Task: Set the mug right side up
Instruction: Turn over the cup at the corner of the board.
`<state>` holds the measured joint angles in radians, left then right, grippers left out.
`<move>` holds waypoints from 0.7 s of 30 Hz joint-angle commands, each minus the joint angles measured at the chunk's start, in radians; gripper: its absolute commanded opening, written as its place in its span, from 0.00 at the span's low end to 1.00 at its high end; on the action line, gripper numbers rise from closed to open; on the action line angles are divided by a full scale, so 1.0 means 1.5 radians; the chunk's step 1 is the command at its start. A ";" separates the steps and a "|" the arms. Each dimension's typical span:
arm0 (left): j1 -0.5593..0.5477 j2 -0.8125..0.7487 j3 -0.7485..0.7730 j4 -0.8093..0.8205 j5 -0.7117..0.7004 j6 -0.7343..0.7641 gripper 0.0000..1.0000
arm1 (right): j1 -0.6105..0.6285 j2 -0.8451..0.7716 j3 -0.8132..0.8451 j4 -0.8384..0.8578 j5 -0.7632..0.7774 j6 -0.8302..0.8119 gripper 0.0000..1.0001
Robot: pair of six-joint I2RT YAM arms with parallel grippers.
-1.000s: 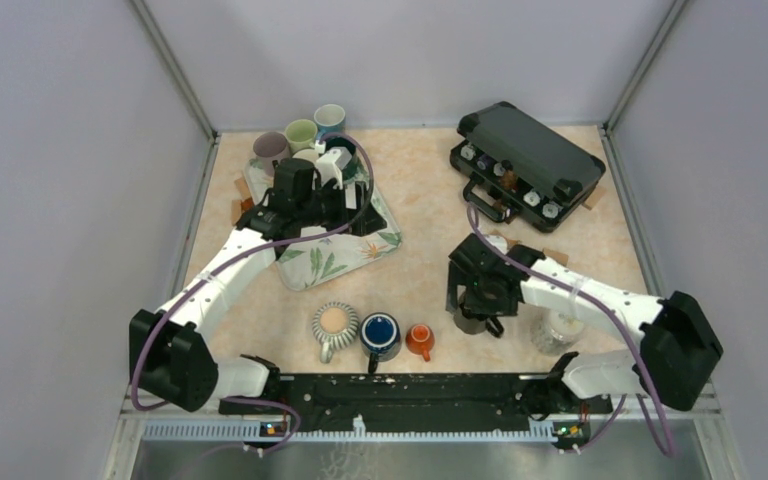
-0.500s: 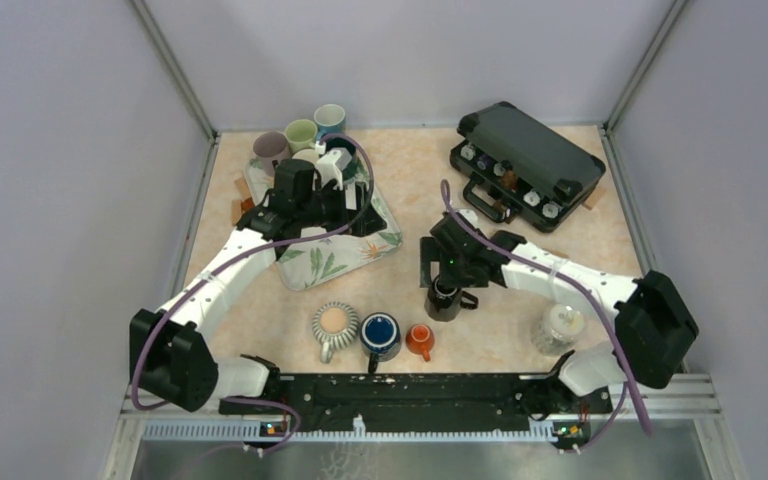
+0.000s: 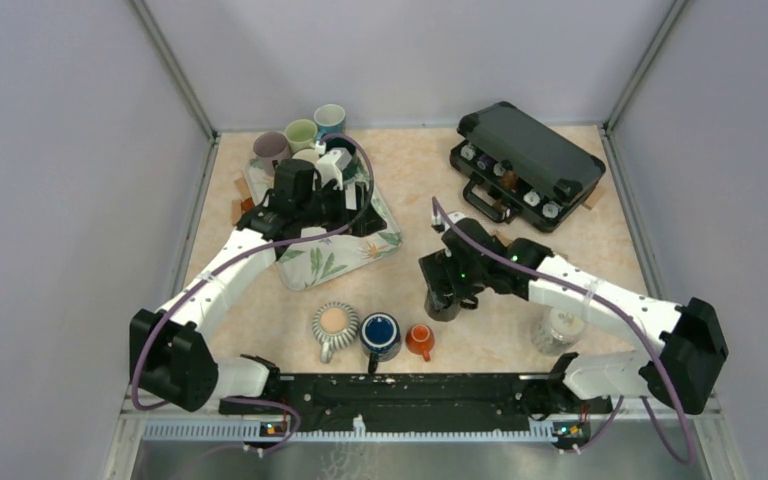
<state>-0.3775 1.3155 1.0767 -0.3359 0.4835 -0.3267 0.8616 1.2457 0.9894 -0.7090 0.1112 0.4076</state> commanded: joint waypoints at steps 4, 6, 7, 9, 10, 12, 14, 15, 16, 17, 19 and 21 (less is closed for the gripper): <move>0.002 -0.007 -0.002 0.034 0.018 0.002 0.98 | 0.083 0.068 0.030 -0.066 0.085 -0.065 0.99; 0.001 -0.007 -0.002 0.034 0.019 0.002 0.98 | 0.085 0.082 0.027 -0.069 0.112 -0.060 0.99; 0.002 -0.006 -0.002 0.034 0.018 0.001 0.98 | 0.085 0.093 0.026 -0.070 0.128 -0.055 0.99; 0.002 -0.006 -0.002 0.035 0.019 0.002 0.98 | 0.085 0.108 0.030 -0.072 0.159 -0.040 0.99; 0.002 -0.006 -0.002 0.034 0.019 0.002 0.98 | 0.085 0.114 0.033 -0.070 0.170 -0.035 0.99; 0.002 -0.005 -0.003 0.035 0.020 0.001 0.98 | 0.085 0.122 0.036 -0.061 0.188 -0.024 0.99; 0.002 -0.003 -0.003 0.036 0.021 0.001 0.98 | 0.085 0.133 0.039 -0.049 0.205 -0.017 0.99; 0.002 -0.003 -0.002 0.035 0.022 0.001 0.98 | 0.085 0.140 0.043 -0.046 0.218 -0.013 0.99; 0.003 -0.002 -0.003 0.035 0.023 0.000 0.98 | 0.084 0.148 0.047 -0.044 0.227 -0.009 0.99; 0.003 -0.002 -0.003 0.036 0.022 0.000 0.98 | 0.082 0.157 0.053 -0.043 0.238 -0.004 0.99; 0.002 -0.002 -0.003 0.036 0.022 0.000 0.98 | 0.070 0.170 0.060 -0.037 0.244 0.008 0.99; 0.002 -0.001 -0.004 0.038 0.025 -0.001 0.98 | 0.048 0.173 0.062 -0.017 0.226 0.023 0.99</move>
<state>-0.3775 1.3170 1.0767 -0.3351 0.5022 -0.3271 0.9752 1.4872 1.0313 -0.7910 0.4023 0.3897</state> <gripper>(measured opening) 0.985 0.988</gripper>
